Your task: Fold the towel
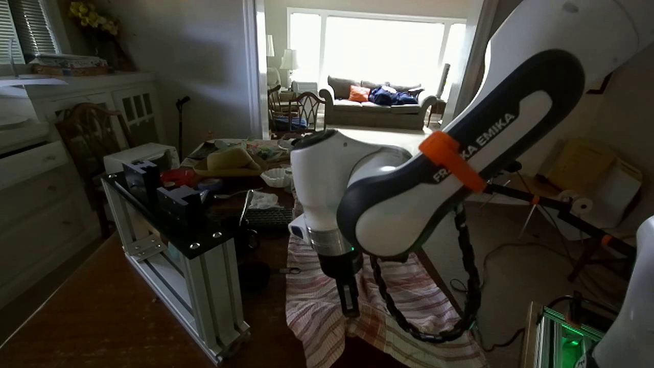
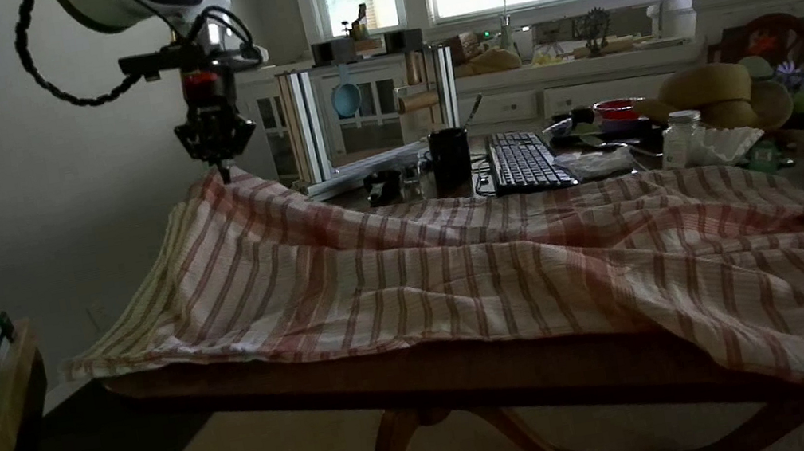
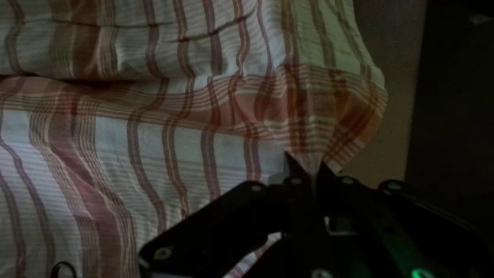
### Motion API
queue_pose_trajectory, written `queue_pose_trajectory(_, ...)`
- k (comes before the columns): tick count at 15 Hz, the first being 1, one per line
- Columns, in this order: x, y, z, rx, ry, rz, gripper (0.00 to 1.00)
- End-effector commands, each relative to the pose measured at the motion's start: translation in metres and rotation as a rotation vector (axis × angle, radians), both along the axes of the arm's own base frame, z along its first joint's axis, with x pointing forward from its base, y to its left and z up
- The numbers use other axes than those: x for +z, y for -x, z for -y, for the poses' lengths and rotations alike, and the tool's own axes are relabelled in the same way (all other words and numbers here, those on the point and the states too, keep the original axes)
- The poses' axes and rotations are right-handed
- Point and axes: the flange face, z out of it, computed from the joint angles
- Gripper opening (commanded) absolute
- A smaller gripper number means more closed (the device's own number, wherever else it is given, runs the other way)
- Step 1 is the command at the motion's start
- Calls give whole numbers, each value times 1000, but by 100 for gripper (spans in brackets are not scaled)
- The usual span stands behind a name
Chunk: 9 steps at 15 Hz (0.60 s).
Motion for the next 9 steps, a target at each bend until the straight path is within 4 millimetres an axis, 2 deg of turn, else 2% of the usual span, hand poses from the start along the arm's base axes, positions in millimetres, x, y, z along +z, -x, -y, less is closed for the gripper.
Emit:
queue_pose_trajectory(1, 60, 5, -14, 38, -8, -21, 2)
queue_pose_trajectory(3, 85, 11, -28, 74, 1, -18, 2)
queue_pose_trajectory(5, 101, 18, -45, 120, 5, -18, 2)
queue_pose_trajectory(9, 111, 41, -84, 223, 12, -46, 2)
